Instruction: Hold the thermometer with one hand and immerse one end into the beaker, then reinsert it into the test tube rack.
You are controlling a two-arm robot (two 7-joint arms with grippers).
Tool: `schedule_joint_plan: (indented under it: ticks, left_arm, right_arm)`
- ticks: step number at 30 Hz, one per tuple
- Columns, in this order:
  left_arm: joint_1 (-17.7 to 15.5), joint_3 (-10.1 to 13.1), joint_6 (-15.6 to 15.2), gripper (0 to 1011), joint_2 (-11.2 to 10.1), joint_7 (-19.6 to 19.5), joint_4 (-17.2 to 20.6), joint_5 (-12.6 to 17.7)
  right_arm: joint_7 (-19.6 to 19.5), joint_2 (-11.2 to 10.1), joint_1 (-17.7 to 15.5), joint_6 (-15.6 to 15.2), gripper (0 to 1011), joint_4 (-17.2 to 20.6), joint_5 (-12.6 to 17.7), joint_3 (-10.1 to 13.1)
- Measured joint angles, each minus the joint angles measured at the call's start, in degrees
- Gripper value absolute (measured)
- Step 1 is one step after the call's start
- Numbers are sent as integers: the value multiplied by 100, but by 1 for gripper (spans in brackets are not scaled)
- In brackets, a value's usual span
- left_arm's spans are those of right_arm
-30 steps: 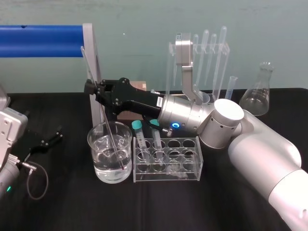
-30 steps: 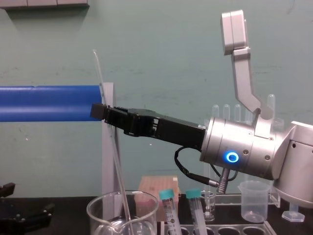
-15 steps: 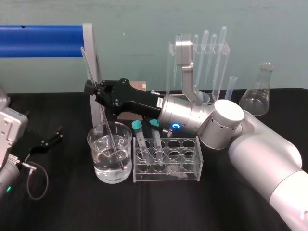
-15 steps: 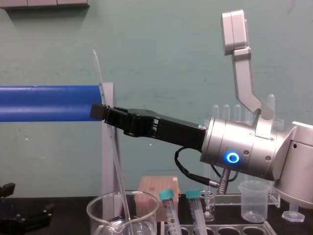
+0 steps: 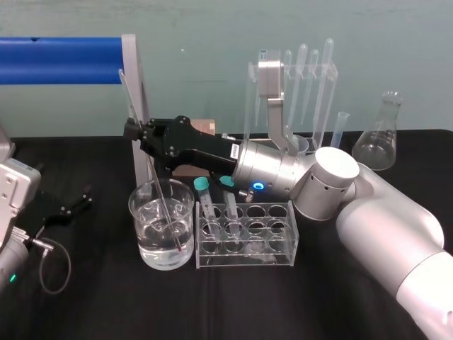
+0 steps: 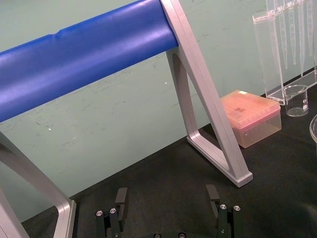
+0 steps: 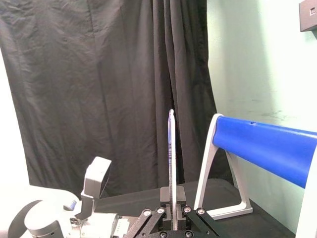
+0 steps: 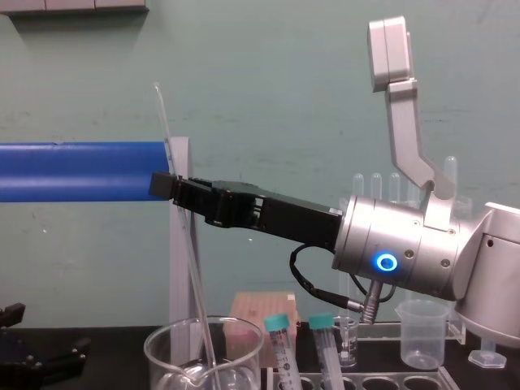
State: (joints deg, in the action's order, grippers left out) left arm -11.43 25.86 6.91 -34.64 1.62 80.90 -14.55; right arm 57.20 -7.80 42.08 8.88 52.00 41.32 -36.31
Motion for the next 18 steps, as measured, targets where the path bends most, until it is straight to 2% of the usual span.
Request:
schedule_joint_plan:
  ticks: [18]
  left_arm:
    - [0, 0, 0, 1008, 0, 0, 0, 0]
  right_arm:
    - [-9, 21, 32, 26, 57, -24, -16, 2]
